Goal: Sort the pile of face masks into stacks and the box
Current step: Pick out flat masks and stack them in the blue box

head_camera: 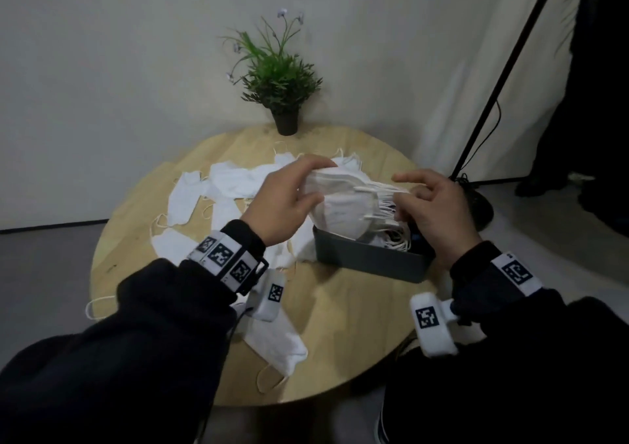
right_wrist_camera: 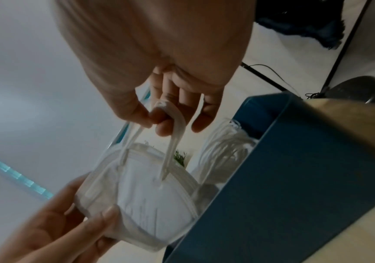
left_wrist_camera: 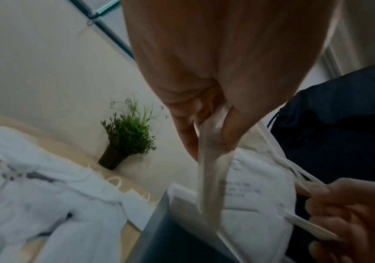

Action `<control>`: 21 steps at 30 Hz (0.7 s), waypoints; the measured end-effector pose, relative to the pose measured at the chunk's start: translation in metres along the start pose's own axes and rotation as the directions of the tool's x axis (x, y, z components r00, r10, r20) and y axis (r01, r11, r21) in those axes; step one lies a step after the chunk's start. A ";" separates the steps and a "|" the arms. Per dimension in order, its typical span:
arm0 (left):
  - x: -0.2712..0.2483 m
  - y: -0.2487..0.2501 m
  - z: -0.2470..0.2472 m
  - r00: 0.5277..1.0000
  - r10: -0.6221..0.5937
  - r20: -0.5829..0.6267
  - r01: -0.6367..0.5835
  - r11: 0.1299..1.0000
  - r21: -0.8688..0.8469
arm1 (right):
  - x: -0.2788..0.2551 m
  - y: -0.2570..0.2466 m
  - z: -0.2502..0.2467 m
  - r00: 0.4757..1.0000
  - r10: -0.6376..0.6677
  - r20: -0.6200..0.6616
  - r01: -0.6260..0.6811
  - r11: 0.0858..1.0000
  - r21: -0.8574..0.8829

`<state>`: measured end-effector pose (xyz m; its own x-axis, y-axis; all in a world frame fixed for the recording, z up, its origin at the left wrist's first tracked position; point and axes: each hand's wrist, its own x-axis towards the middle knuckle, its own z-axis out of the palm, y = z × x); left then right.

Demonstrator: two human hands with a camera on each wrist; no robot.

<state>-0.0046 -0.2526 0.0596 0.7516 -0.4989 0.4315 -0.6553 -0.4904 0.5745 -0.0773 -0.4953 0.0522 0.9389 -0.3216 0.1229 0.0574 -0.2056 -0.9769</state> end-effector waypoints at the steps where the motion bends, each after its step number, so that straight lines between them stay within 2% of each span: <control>1: 0.002 0.000 0.008 1.000 -0.010 0.000 0.010 1.000 0.015 | -0.001 0.004 -0.006 1.000 0.011 0.015 -0.011 0.999 -0.037; 3: 0.004 -0.001 0.023 0.999 -0.032 0.011 0.032 0.998 0.048 | -0.001 0.012 -0.015 0.998 0.030 0.059 -0.023 0.993 -0.116; 6: 0.000 -0.003 0.042 0.992 -0.063 0.108 0.054 0.995 0.080 | 0.001 0.025 -0.022 0.991 0.065 0.119 -0.034 0.967 -0.251; 8: -0.006 -0.006 0.053 0.980 -0.042 0.194 0.005 0.983 0.184 | 0.002 0.030 -0.021 0.983 0.095 0.156 -0.038 0.942 -0.335; 10: -0.015 -0.010 0.059 0.973 -0.007 0.229 -0.069 0.945 0.320 | 0.002 0.033 -0.022 0.983 0.100 0.153 -0.035 0.924 -0.382; 14: -0.025 -0.010 0.056 0.981 0.009 0.192 -0.074 0.941 0.331 | 0.004 0.033 -0.020 0.982 0.115 0.148 -0.040 0.901 -0.431; 16: -0.023 -0.012 0.053 0.991 0.030 0.133 -0.068 0.954 0.293 | 0.005 0.033 -0.017 0.973 0.160 0.164 -0.087 0.921 -0.378; 19: -0.012 -0.016 0.041 0.995 -0.077 -0.064 0.086 0.985 0.152 | 0.007 0.030 -0.013 0.961 0.199 0.191 -0.149 0.957 -0.249; 21: -0.005 -0.017 0.033 0.990 -0.104 -0.098 0.117 0.984 0.137 | 0.007 0.026 -0.009 0.946 0.239 0.217 -0.191 0.957 -0.219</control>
<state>0.0003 -0.2649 0.0249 0.8192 -0.3727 0.4358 -0.5673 -0.6383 0.5203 -0.0727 -0.5115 0.0292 0.9761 -0.1525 -0.1550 -0.1989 -0.3381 -0.9199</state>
